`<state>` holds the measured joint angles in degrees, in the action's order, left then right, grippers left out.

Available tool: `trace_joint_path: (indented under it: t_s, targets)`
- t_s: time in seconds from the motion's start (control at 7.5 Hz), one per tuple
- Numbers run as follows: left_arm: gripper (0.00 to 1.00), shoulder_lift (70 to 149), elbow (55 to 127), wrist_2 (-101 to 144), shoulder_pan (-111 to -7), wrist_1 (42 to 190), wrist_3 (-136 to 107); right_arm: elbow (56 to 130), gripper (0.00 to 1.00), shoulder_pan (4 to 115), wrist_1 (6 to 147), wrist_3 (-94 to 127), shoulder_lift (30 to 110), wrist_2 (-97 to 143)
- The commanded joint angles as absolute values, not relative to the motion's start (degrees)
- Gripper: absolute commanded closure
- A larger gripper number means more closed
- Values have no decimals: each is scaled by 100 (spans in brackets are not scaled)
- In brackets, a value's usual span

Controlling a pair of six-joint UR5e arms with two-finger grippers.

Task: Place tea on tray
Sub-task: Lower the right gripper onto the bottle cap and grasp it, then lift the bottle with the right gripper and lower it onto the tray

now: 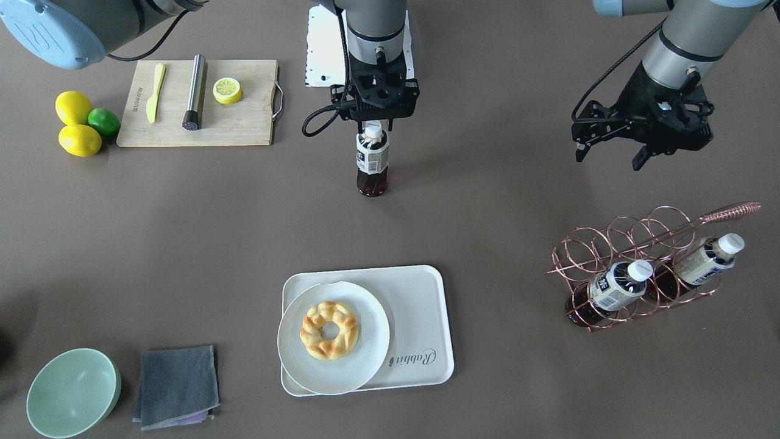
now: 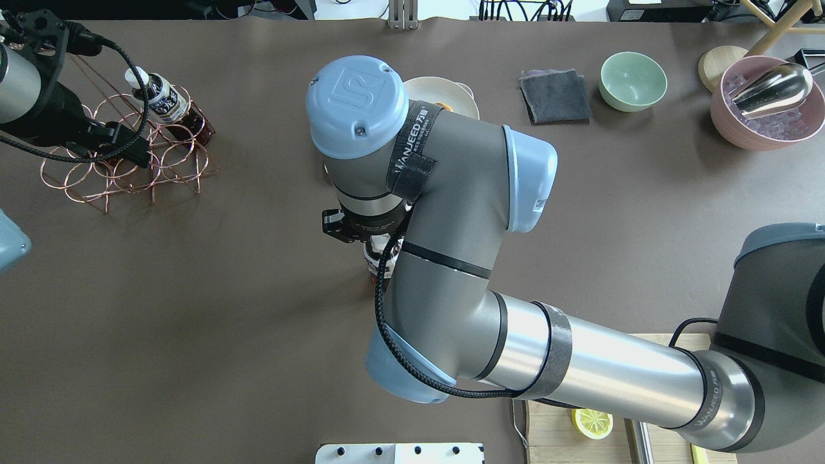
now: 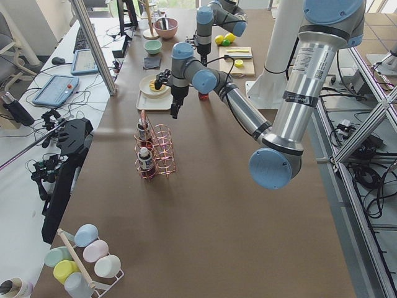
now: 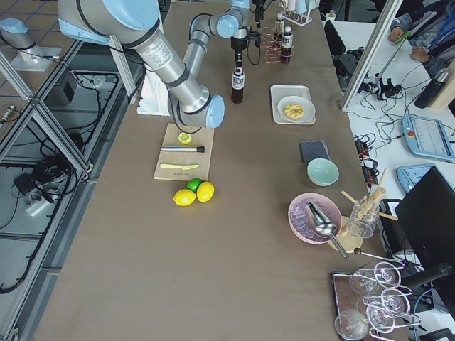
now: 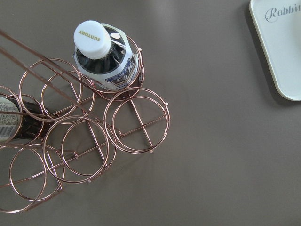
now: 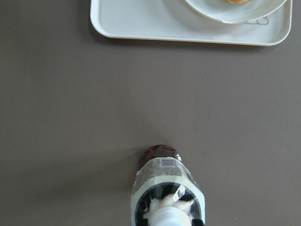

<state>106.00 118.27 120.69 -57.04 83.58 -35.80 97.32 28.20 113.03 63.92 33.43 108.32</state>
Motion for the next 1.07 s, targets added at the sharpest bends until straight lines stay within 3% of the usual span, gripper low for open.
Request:
trace_joint_path:
  t_s: [0.0, 0.27, 0.4, 0.53, 0.67, 0.93]
  targets:
    - [4, 10600, 11839, 12033, -5704, 8358, -3603, 9729, 100, 3013, 11303, 6381, 3218, 10811]
    - [4, 10443, 11839, 11997, -5748, 8367, -3542, 9477, 100, 3408, 11285, 6346, 2850, 10819]
    - [4, 10041, 12030, 12049, -6087, 8576, -3542, 8839, 100, 3697, 10850, 6154, 2552, 10863]
    - [4, 9532, 12163, 12067, -6334, 8874, -3542, 7737, 100, 4040, 10063, 6144, 2131, 11159]
    - [4, 9092, 12173, 12067, -6676, 9286, -3542, 6107, 100, 4304, 9681, 6135, 1152, 11536]
    - [4, 8397, 12155, 12076, -7170, 9876, -3533, 5031, 100, 4482, 9249, 5854, 774, 11881]
